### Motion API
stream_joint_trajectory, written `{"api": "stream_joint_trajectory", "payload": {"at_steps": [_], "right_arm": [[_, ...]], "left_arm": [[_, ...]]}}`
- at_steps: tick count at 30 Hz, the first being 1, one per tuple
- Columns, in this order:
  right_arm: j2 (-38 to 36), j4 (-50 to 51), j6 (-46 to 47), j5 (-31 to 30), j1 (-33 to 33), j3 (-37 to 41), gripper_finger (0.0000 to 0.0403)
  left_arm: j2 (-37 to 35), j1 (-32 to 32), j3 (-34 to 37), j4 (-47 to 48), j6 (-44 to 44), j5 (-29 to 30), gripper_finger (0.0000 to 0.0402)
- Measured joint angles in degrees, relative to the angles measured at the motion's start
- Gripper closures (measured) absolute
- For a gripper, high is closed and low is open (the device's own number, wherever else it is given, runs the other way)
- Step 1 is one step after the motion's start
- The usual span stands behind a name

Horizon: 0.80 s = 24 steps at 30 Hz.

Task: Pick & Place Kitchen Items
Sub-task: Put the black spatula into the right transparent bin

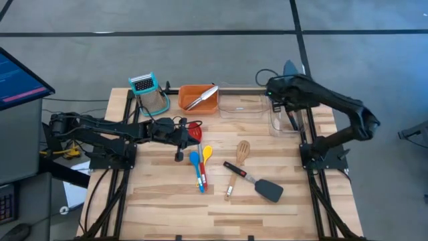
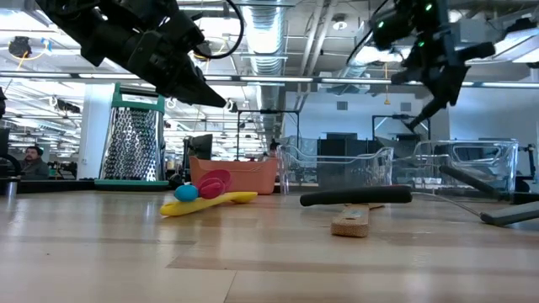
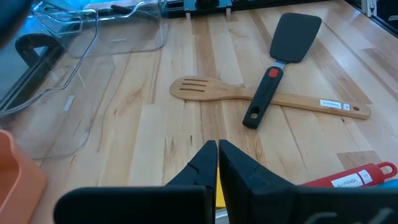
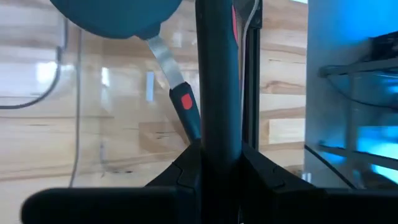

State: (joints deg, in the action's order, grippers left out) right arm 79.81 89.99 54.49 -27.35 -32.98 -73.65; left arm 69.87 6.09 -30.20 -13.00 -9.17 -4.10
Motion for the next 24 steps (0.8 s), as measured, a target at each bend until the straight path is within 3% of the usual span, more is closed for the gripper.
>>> {"api": "stream_joint_trajectory", "payload": {"at_steps": [14,24], "right_arm": [[12.4,0.3,-6.7,1.1,-1.0,0.0,0.0342],[11.7,0.0,-10.6,9.6,-0.8,0.0,0.0142]], "left_arm": [[0.0,0.0,0.0,0.6,0.4,0.0,0.0400],[0.0,0.0,0.0,0.6,0.4,0.0,0.0400]]}}
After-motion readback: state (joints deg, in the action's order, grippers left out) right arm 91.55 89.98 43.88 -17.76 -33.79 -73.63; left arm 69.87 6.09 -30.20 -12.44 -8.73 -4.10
